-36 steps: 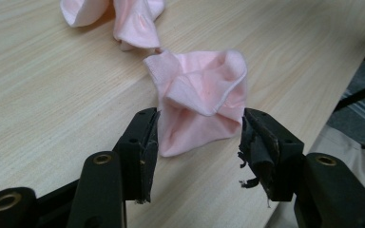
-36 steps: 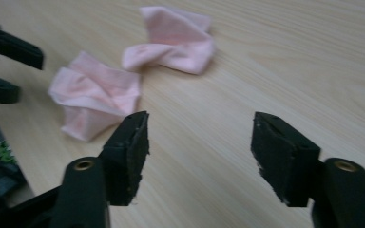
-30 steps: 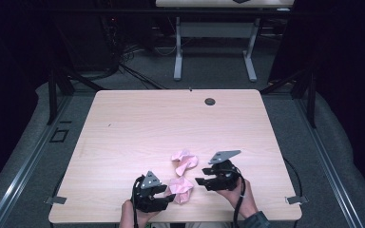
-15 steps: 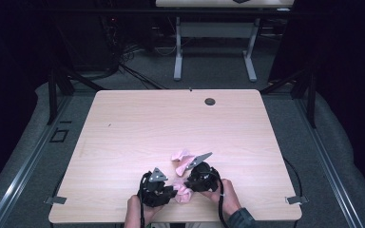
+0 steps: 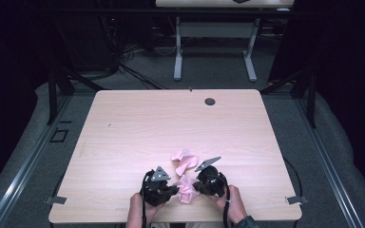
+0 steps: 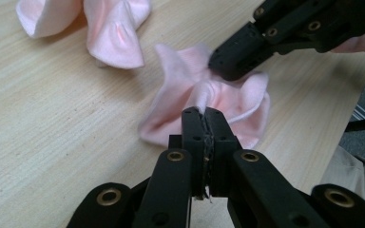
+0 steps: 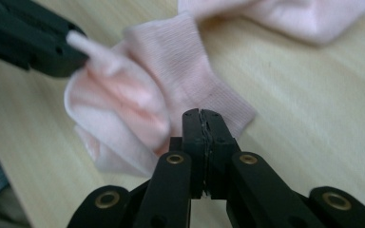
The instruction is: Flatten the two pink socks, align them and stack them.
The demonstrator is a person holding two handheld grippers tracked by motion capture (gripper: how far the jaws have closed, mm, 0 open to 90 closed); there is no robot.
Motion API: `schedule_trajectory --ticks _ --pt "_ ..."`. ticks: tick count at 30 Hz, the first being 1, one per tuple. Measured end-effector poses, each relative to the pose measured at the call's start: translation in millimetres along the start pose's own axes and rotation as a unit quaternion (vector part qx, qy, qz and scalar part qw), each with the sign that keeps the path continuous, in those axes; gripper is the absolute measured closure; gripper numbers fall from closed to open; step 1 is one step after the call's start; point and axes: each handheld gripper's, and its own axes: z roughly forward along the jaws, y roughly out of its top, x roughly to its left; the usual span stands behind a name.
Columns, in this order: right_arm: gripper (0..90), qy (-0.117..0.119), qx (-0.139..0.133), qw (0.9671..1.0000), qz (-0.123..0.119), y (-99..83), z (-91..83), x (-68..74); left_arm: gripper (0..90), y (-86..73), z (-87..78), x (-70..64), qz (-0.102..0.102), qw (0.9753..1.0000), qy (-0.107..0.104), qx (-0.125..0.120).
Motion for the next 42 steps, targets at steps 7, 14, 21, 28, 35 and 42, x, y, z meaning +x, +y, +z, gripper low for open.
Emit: schedule_trajectory --ticks 7,14,21,28,35,42 --pt "55.7 0.000 -0.044 0.9982 -0.042 4.2 -15.7 -5.6 88.7 1.9 -0.5 -1.4 0.007 0.9999 -0.016 -0.001" --pt "64.1 0.024 -0.010 0.9983 -0.051 16.5 5.7 -15.2 88.8 0.1 -3.5 0.0 0.013 0.9997 -0.020 -0.003" --pt "86.0 0.019 -0.035 0.9989 -0.027 7.5 -1.3 -18.3 88.8 1.5 -11.3 3.7 0.015 0.9996 -0.022 -0.011" --pt "86.8 -0.011 -0.076 0.9969 0.016 -5.6 -28.9 -22.6 88.8 2.2 -22.6 8.7 0.014 0.9995 -0.012 -0.024" --pt "86.1 -0.043 -0.100 0.9911 0.076 -25.4 -51.9 -24.0 88.8 1.2 -25.1 14.4 0.013 0.9997 -0.004 -0.023" --pt "63.5 -0.031 -0.069 0.9952 0.062 -45.8 -44.2 -22.8 88.1 -16.0 -20.5 15.9 0.003 1.0000 -0.004 0.002"
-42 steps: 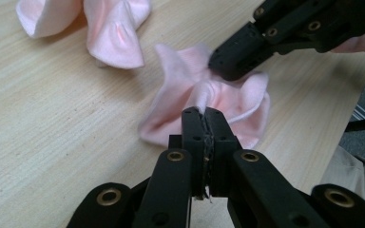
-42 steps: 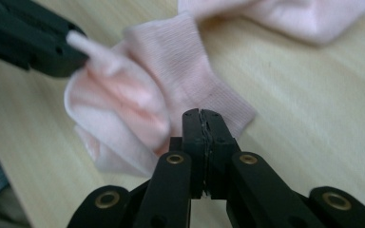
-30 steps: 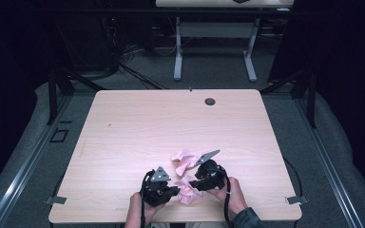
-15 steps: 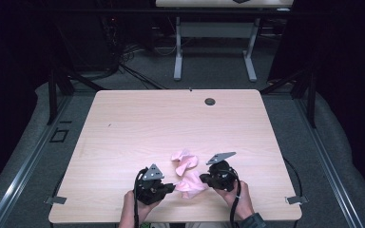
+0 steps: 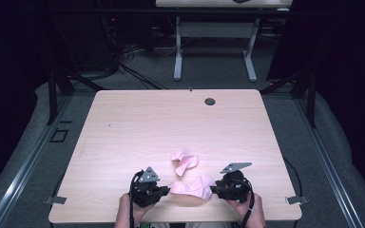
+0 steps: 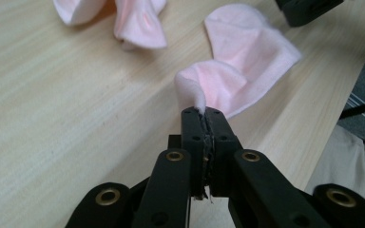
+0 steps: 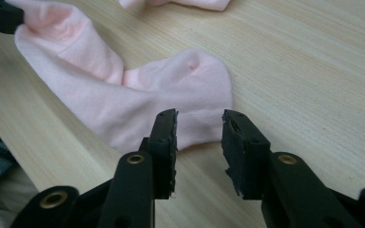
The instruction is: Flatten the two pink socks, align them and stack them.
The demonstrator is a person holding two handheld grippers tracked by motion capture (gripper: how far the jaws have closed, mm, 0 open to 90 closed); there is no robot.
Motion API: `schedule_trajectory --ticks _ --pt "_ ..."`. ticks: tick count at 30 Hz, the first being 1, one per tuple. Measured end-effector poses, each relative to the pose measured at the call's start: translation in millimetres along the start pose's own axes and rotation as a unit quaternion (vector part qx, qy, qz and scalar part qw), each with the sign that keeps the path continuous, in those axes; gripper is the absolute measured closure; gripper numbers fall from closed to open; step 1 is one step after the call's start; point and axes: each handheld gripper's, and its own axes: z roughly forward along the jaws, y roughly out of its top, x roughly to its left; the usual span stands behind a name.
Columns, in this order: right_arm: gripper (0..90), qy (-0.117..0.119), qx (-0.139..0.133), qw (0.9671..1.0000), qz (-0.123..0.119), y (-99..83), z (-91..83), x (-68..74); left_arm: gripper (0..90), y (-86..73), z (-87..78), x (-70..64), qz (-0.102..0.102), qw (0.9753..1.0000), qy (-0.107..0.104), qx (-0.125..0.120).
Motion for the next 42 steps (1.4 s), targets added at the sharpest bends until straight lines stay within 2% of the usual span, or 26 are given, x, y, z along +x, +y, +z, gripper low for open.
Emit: schedule_trajectory --ticks 4,5,8,10,11,12,14,15,17,19,20,21,23,24,27,31,32,33,36,38,40,41,42 --pt "51.4 0.014 -0.024 0.9989 -0.039 -5.0 -10.6 -1.1 87.4 -7.7 0.1 1.7 -0.006 1.0000 -0.004 0.003" --pt "49.0 0.027 -0.043 0.9971 -0.057 -6.7 -12.9 0.3 87.3 -8.4 -0.1 2.2 -0.009 0.9999 -0.006 0.002" --pt "44.3 0.035 -0.056 0.9924 -0.104 -8.6 -13.8 9.8 86.5 -8.5 0.4 2.4 -0.013 0.9999 -0.006 -0.001" --pt "38.6 0.043 -0.055 0.9893 -0.128 -10.7 -11.6 18.9 85.3 -8.6 1.2 1.8 -0.012 0.9999 -0.006 -0.001" --pt "29.5 0.047 -0.053 0.9884 -0.134 -12.6 -7.8 24.1 84.4 -8.8 1.8 0.8 -0.010 0.9999 -0.004 0.001" --pt "27.1 0.043 -0.050 0.9879 -0.141 -14.3 -5.1 28.1 84.0 -9.4 2.5 -0.7 -0.005 1.0000 -0.004 0.004" --pt "25.8 0.038 -0.031 0.9862 -0.158 -18.9 3.9 38.1 80.7 -11.3 2.9 -1.4 0.000 1.0000 -0.007 0.005" --pt "33.1 0.025 -0.022 0.9855 -0.166 -21.9 9.0 42.9 79.4 -12.3 2.7 -2.1 -0.002 1.0000 -0.007 0.004" --pt "48.9 -0.009 -0.014 0.9867 -0.162 -24.2 15.7 46.0 74.1 -13.4 0.8 -2.0 0.000 1.0000 -0.005 0.000" --pt "64.9 -0.009 -0.017 0.9886 -0.149 -23.5 17.2 42.8 67.2 -13.7 -3.5 -2.1 0.009 1.0000 -0.001 -0.002" --pt "71.4 -0.002 -0.018 0.9903 -0.138 -21.5 15.7 40.0 64.2 -13.9 -5.5 -2.8 0.015 0.9999 0.004 -0.004" --pt "77.0 0.008 -0.023 0.9916 -0.127 -19.5 13.9 37.2 61.2 -13.6 -8.1 -3.5 0.024 0.9997 0.009 -0.004" --pt "83.0 0.012 -0.030 0.9930 -0.113 -14.7 9.0 34.3 51.6 -13.4 -11.9 -6.7 0.032 0.9992 0.022 -0.011" --pt "84.2 0.010 -0.030 0.9931 -0.113 -13.0 7.4 34.1 47.9 -12.5 -13.6 -8.7 0.038 0.9987 0.032 -0.008" --pt "84.7 0.015 -0.017 0.9944 -0.103 -5.9 2.7 33.7 39.5 -9.5 -17.0 -17.6 0.057 0.9970 0.047 -0.024" --pt "84.7 0.022 0.000 0.9968 -0.077 3.5 -2.0 33.9 35.2 -0.3 -12.1 -38.3 0.091 0.9940 0.045 -0.042" --pt "84.6 0.020 0.002 0.9973 -0.070 5.8 -2.7 34.4 36.3 2.6 -7.1 -46.1 0.105 0.9925 0.046 -0.042" --pt "84.6 0.019 0.005 0.9978 -0.063 8.6 -3.5 35.4 38.8 4.4 -1.3 -52.1 0.115 0.9907 0.058 -0.045" --pt "84.3 0.022 0.020 0.9980 -0.056 13.7 -6.1 34.9 40.4 8.3 16.0 -64.6 0.126 0.9902 0.050 -0.036" --pt "84.3 0.029 0.011 0.9986 -0.043 15.5 -6.6 35.5 42.3 10.7 26.9 -71.5 0.133 0.9897 0.045 -0.029" --pt "84.1 0.033 0.011 0.9988 -0.035 17.1 -7.4 34.7 43.9 12.7 35.1 -76.0 0.135 0.9894 0.050 -0.024" --pt "84.1 0.034 0.011 0.9986 -0.039 17.4 -8.0 33.9 46.2 14.1 38.5 -77.4 0.136 0.9890 0.054 -0.018" --pt "83.9 0.037 0.013 0.9986 -0.034 17.7 -7.7 33.5 48.8 15.2 41.6 -78.8 0.140 0.9879 0.064 -0.016"
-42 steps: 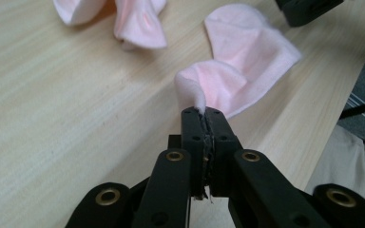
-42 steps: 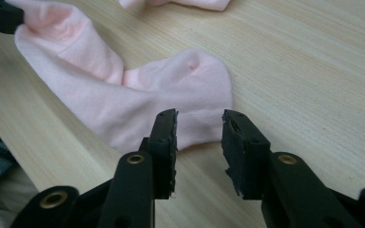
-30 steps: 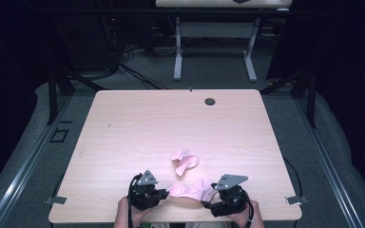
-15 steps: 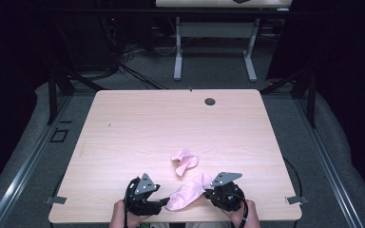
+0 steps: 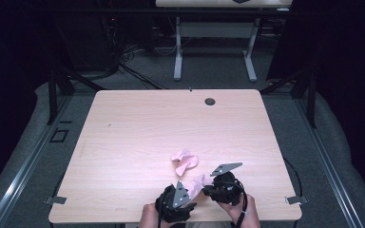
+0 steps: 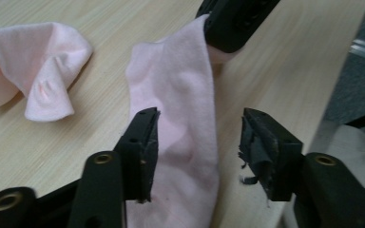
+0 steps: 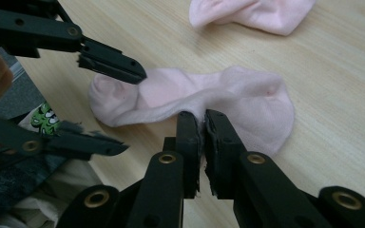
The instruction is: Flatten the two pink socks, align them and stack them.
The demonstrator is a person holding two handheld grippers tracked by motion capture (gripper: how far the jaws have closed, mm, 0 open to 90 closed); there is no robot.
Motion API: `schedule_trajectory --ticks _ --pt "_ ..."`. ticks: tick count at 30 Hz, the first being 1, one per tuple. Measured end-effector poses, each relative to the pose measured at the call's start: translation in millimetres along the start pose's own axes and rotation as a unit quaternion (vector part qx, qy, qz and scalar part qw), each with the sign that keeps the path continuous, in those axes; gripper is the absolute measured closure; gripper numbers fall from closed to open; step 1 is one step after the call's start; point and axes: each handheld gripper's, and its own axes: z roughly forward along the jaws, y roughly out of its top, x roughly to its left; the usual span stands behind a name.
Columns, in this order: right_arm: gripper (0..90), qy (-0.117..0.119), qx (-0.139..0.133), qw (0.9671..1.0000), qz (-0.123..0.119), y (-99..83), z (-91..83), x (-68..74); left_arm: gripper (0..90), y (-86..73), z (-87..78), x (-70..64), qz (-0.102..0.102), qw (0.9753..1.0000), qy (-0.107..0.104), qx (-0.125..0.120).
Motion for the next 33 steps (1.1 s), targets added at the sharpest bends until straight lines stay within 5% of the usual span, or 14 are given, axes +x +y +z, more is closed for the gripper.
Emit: schedule_trajectory --ticks 3,7,10,16,20,27,33 --pt "83.5 0.007 0.006 0.9999 0.004 -1.5 1.2 -4.4 65.1 2.4 7.2 -1.5 0.026 0.9995 0.013 0.009" --pt "82.2 0.005 0.001 1.0000 0.004 -6.6 1.7 -9.5 86.0 5.3 13.4 2.2 0.023 0.9995 -0.007 0.019" --pt "76.1 -0.015 -0.007 0.9998 -0.006 -11.4 2.4 -10.2 87.3 11.3 12.3 4.6 0.012 0.9995 -0.009 0.027" --pt "61.8 -0.067 -0.037 0.9964 -0.037 -25.1 8.8 -7.6 87.6 27.5 2.9 17.5 -0.041 0.9984 -0.036 0.014" --pt "62.0 -0.098 -0.057 0.9916 -0.061 -34.7 13.7 -1.8 87.6 34.5 -1.0 22.1 -0.056 0.9975 -0.044 0.008" --pt "68.7 -0.127 -0.119 0.9827 -0.064 -41.7 7.4 0.4 87.4 34.2 -3.4 25.2 -0.074 0.9953 -0.063 -0.003" --pt "82.2 -0.135 -0.114 0.9820 -0.065 -37.9 0.7 -3.9 86.2 30.1 -2.5 28.7 -0.076 0.9948 -0.068 -0.004"
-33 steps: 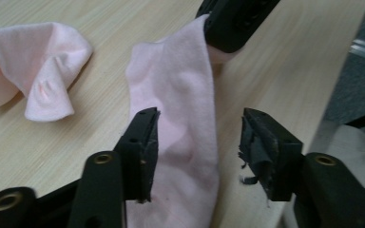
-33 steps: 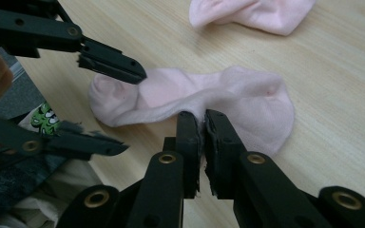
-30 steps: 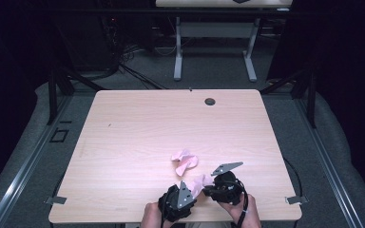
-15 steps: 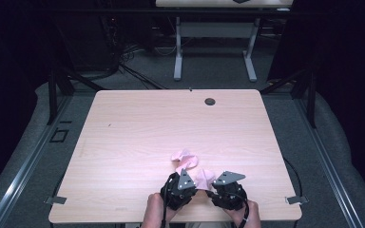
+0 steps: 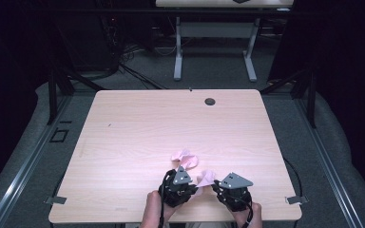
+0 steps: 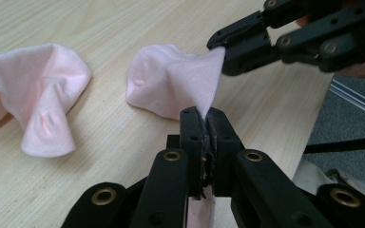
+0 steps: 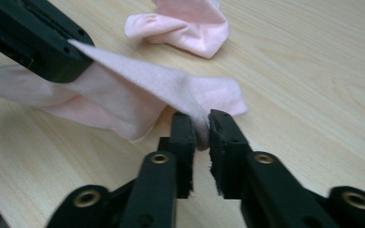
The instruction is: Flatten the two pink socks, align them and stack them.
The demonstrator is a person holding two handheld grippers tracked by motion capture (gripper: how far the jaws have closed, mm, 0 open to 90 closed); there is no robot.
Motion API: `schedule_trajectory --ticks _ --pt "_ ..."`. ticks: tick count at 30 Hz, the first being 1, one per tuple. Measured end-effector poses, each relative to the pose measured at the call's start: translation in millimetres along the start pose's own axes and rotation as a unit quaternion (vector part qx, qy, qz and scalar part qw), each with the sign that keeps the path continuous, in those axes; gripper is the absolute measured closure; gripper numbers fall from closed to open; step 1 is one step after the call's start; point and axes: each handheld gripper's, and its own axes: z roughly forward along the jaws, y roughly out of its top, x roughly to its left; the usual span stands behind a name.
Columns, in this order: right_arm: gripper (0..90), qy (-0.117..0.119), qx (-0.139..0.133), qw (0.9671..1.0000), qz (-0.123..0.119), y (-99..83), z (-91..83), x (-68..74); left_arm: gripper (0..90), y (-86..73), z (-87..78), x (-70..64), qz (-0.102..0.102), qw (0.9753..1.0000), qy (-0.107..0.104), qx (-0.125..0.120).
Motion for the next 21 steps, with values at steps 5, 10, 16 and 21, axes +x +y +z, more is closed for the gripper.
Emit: schedule_trajectory --ticks 5,10,16,21 --pt "84.9 0.013 0.009 0.9999 -0.004 9.5 -7.1 -3.6 60.7 -10.1 0.8 3.6 -0.011 0.9998 0.012 0.012" --pt "84.9 0.017 0.031 0.9994 0.003 20.9 -15.7 -7.6 42.1 -30.5 -5.2 -2.8 0.015 0.9985 0.045 0.029" --pt "84.8 0.025 0.044 0.9987 0.009 27.0 -19.3 -10.5 55.6 -49.8 -11.4 -9.8 0.044 0.9971 0.060 0.018" --pt "84.7 0.027 0.057 0.9979 0.009 27.9 -21.5 -11.2 80.2 -49.0 -14.1 -7.0 0.043 0.9976 0.053 -0.007"
